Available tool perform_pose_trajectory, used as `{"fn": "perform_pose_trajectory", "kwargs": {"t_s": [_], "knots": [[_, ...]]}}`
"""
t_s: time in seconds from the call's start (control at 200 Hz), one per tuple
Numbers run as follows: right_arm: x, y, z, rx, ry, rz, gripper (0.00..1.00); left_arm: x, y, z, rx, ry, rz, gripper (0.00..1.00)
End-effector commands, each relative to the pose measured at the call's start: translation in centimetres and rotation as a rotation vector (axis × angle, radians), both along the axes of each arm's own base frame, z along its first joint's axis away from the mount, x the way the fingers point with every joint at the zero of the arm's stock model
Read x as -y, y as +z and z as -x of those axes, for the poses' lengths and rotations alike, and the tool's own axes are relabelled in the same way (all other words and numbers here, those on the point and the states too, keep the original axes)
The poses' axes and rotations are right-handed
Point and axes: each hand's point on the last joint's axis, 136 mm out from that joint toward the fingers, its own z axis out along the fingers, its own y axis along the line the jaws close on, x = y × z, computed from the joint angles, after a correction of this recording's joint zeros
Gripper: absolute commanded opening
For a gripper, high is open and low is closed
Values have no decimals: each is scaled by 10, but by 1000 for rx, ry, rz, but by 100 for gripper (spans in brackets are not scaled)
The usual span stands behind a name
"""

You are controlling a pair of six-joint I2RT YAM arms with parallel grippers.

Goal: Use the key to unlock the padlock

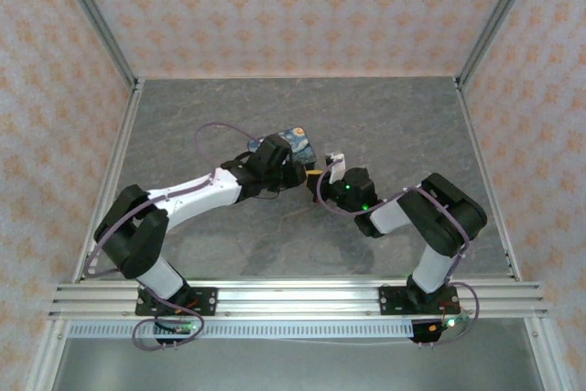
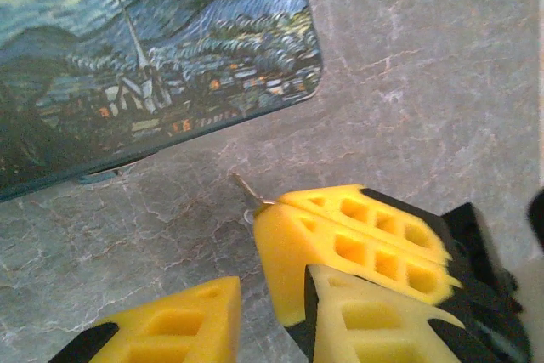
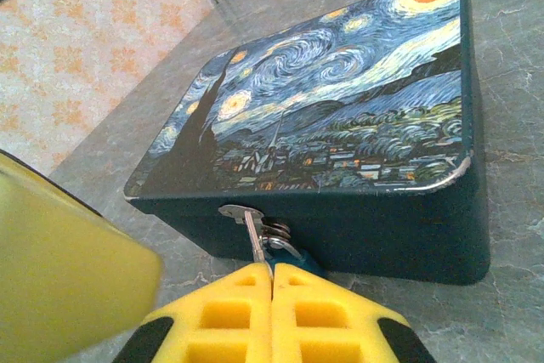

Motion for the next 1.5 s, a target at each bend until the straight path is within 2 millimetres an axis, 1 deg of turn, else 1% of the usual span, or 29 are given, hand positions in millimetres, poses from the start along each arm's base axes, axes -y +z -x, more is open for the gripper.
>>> {"fn": "perform_pose_trajectory", "kwargs": {"t_s": [0.0, 0.035, 0.12, 0.225, 0.295, 0.36, 0.425, 0.475, 0.58, 0.681, 0.706, 0.731, 0.786, 0.806, 0.816, 0.826, 0.916, 1.016, 1.141, 1.351, 1.496], "knots": [[-2, 13, -8, 44, -16, -26, 0, -5, 19, -4, 57, 6, -22, 28], [0, 12, -7, 42, -21, -20, 0, -8, 20, -5, 65, 14, -28, 29], [5, 9, -7, 33, -44, -5, 0, -16, 24, -8, 87, 34, -57, 36], [15, 5, -6, 5, -83, 23, 0, -28, 31, -14, 118, 48, -113, 41], [24, 5, -6, -22, -121, 44, 0, -36, 36, -20, 140, 59, -160, 53], [33, 6, -4, -49, -152, 71, 0, -41, 41, -28, 167, 60, -209, 62], [45, 6, -2, -84, -204, 108, 0, -43, 46, -38, 190, 57, -263, 68], [57, 6, 0, -107, -253, 138, 0, -43, 47, -46, 201, 44, -307, 70], [73, 12, 10, -135, -297, 172, 0, -32, 48, -66, 213, 8, -367, 71], [88, 23, 17, -153, -348, 193, 0, -15, 46, -84, 227, -43, -402, 71], [91, 22, 18, -166, -359, 207, 0, -10, 45, -89, 230, -54, -408, 71], [95, 31, 20, -157, -371, 200, 0, -5, 44, -93, 235, -66, -416, 71], [103, 37, 24, -167, -399, 216, 0, 2, 40, -100, 231, -81, -433, 70], [107, 39, 25, -168, -410, 220, 0, 5, 42, -102, 235, -86, -431, 70], [108, 39, 26, -171, -412, 224, 0, 8, 35, -104, 223, -95, -439, 70], [109, 41, 27, -170, -415, 224, 0, 9, 31, -105, 218, -100, -444, 70], [120, 50, 33, -173, -446, 243, 0, 20, 22, -111, 205, -124, -453, 69], [133, 57, 39, -170, -486, 264, 0, 29, 11, -111, 186, -148, -469, 68], [144, 62, 44, -175, -517, 286, 0, 39, -4, -102, 154, -189, -468, 67], [158, 71, 46, -195, -557, 320, 0, 48, -25, -75, 109, -252, -480, 65], [164, 76, 47, -196, -569, 337, 0, 50, -25, -53, 103, -280, -464, 65]]}}
